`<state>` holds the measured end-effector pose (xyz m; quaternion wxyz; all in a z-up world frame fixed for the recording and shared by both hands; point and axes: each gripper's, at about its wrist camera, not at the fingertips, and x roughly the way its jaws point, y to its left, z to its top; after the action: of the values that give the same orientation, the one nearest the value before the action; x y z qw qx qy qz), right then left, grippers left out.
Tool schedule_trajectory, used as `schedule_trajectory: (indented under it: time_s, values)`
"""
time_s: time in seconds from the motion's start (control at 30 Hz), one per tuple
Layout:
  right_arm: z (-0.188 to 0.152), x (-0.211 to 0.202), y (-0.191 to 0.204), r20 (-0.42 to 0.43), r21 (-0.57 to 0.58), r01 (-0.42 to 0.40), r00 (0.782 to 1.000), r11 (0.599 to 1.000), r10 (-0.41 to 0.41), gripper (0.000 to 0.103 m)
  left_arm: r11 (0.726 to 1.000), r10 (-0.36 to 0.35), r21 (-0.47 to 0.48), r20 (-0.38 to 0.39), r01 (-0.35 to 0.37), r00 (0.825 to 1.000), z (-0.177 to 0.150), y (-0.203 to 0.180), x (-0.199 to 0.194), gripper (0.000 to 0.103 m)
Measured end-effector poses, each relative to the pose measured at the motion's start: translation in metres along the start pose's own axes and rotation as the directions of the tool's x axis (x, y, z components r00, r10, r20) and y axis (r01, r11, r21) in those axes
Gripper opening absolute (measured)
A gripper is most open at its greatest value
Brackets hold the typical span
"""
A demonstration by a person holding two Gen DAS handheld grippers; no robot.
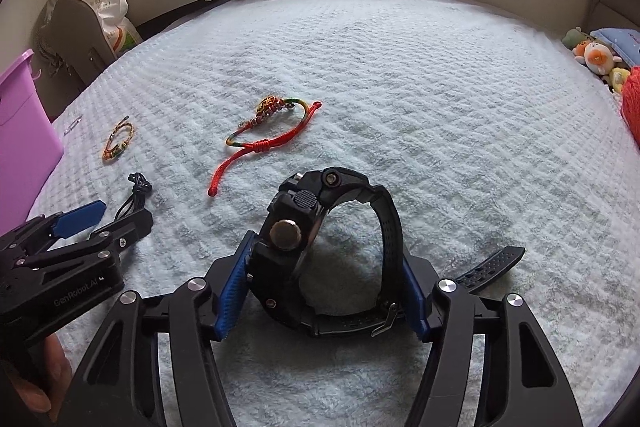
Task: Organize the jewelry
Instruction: 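Close the left gripper on the black cord keychain while the right gripper closes on the black watch, then lift the keychain with the left gripper and the watch with the right gripper over the tub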
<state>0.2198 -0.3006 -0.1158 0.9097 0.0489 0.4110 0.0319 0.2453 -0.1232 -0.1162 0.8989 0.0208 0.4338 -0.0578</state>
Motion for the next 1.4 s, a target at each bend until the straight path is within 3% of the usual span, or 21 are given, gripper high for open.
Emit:
schedule_trajectory:
  time_s: [0.03, 0.07, 0.1, 0.2, 0.43, 0.63, 0.87, 1.4]
  values:
    - [-0.001, -0.002, -0.003, 0.004, 0.016, -0.009, 1.0, 1.0, 0.009, 0.061, 1.0, 0.0, -0.008, 0.002, 0.0, 1.0, 0.0, 0.002, -0.002, 0.049]
    - [-0.001, -0.004, -0.005, 0.009, 0.031, -0.019, 1.0, 0.999, 0.019, 0.061, 1.0, -0.008, -0.014, 0.006, 0.008, 1.0, -0.001, 0.005, -0.004, 0.032]
    - [-0.002, -0.006, -0.008, 0.016, 0.041, -0.027, 1.0, 0.999, 0.027, 0.061, 1.0, -0.014, -0.018, 0.01, 0.014, 1.0, -0.002, 0.006, -0.005, 0.021]
    - [-0.006, -0.012, -0.013, 0.034, 0.071, -0.053, 0.998, 0.996, 0.051, 0.061, 1.0, -0.006, 0.001, 0.026, 0.006, 1.0, -0.009, 0.005, -0.016, 0.01]
    - [-0.024, -0.035, -0.02, 0.08, 0.135, -0.121, 0.991, 0.983, 0.111, 0.061, 0.997, -0.076, 0.022, 0.022, 0.075, 0.997, -0.031, 0.009, -0.045, 0.009]
    - [-0.044, -0.056, -0.007, 0.062, 0.147, -0.123, 0.991, 0.981, 0.114, 0.061, 0.994, -0.11, 0.016, 0.005, 0.11, 0.994, -0.042, 0.013, -0.07, 0.009]
    - [-0.067, -0.088, 0.021, 0.038, 0.171, -0.144, 0.99, 0.975, 0.139, 0.061, 0.99, -0.139, 0.015, 0.056, 0.138, 0.989, -0.044, 0.038, -0.112, 0.009]
    - [-0.035, -0.174, 0.122, 0.104, 0.033, -0.205, 0.974, 0.978, 0.201, 0.061, 0.988, -0.151, -0.013, 0.177, 0.156, 0.973, -0.031, 0.133, -0.214, 0.009]
